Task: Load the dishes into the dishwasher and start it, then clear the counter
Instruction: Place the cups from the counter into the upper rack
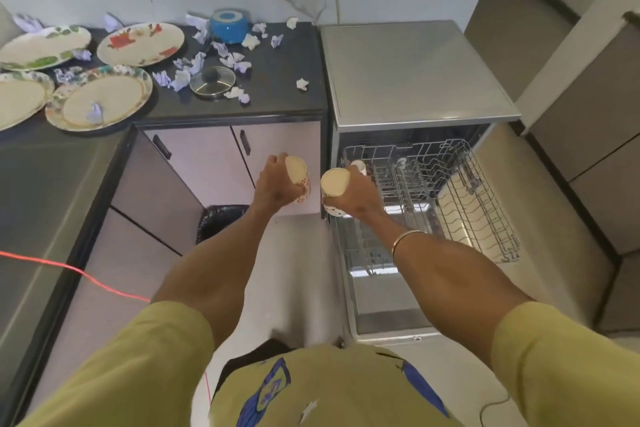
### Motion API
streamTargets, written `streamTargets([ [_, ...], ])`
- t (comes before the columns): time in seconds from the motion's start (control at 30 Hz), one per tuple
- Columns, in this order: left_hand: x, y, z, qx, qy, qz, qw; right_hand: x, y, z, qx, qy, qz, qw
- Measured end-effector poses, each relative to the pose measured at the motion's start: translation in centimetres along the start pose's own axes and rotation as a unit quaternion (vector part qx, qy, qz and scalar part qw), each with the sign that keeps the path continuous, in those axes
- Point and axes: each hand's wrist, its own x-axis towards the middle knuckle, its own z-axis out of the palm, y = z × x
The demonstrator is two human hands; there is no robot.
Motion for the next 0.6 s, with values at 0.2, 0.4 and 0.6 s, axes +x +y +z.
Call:
streamTargets([
  [0.2, -4.3, 0.6, 1.2, 0.021, -0.02, 0.002, 1.0, -4.1, 1.7, 0.9, 0.009, -0.011, 0.004, 1.0],
  [0.4, -7.4, 1.2, 2.7, 0.018, -0.03, 0.01, 0.999, -8.4, 3.0, 1.1, 0.046, 0.009, 0.038, 0.998],
  [0.6, -10.0, 2.8, 5.8, 0.01, -0.042, 0.024, 0.999, -12.2, 6.1, 0.3, 0.044, 0.021, 0.083, 0.995],
])
